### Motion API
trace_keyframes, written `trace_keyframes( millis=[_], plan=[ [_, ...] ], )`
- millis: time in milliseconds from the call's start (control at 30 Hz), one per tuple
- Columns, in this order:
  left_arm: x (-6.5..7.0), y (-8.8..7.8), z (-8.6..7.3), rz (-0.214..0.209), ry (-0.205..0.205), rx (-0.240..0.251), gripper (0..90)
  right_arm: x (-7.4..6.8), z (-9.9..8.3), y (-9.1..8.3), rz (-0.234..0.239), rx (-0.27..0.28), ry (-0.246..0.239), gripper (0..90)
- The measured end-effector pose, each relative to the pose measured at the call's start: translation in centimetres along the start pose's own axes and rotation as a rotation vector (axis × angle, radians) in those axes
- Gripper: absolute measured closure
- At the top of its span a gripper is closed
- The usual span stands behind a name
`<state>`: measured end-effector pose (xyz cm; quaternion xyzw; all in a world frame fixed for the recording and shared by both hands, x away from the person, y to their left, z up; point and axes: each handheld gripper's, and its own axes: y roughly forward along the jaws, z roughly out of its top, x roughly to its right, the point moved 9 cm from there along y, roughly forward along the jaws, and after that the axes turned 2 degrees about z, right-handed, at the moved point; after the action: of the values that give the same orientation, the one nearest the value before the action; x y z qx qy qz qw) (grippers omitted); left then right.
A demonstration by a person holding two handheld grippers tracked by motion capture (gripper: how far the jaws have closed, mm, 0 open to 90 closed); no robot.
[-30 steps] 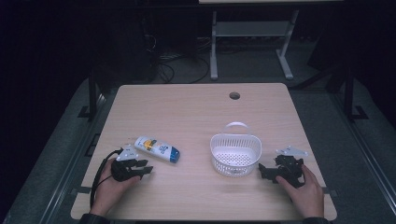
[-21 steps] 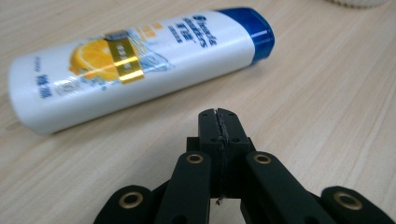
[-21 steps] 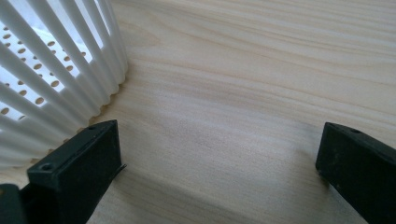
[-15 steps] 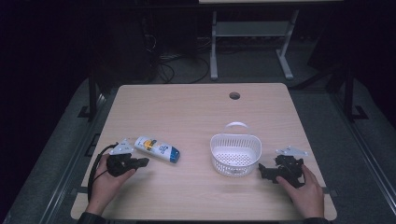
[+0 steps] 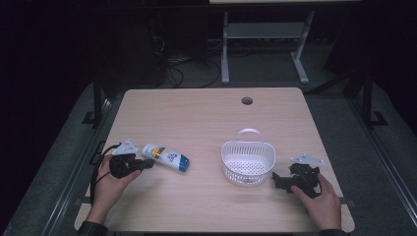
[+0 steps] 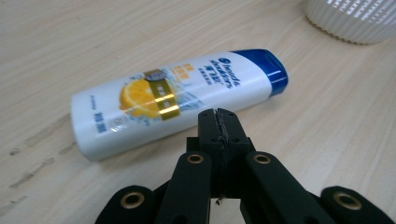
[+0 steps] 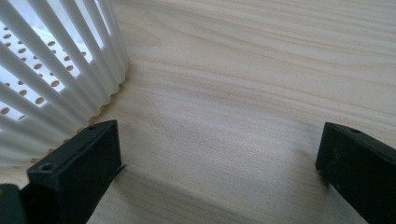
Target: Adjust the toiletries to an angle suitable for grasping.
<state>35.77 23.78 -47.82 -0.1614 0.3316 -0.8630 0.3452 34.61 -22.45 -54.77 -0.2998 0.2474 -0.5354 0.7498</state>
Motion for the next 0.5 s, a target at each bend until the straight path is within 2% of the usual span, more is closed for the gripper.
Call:
trace_keyframes(
  millis=[267, 500],
  plan=[
    [-1.2, 0.4, 1.6, 0.007, -0.004, 0.014, 90.0, 0.0, 0.0, 0.0, 0.000, 0.000, 0.000, 0.0],
    [-2.5, 1.3, 3.0, 0.031, 0.016, 0.014, 90.0, 0.0, 0.0, 0.0, 0.000, 0.000, 0.000, 0.0]
  ],
)
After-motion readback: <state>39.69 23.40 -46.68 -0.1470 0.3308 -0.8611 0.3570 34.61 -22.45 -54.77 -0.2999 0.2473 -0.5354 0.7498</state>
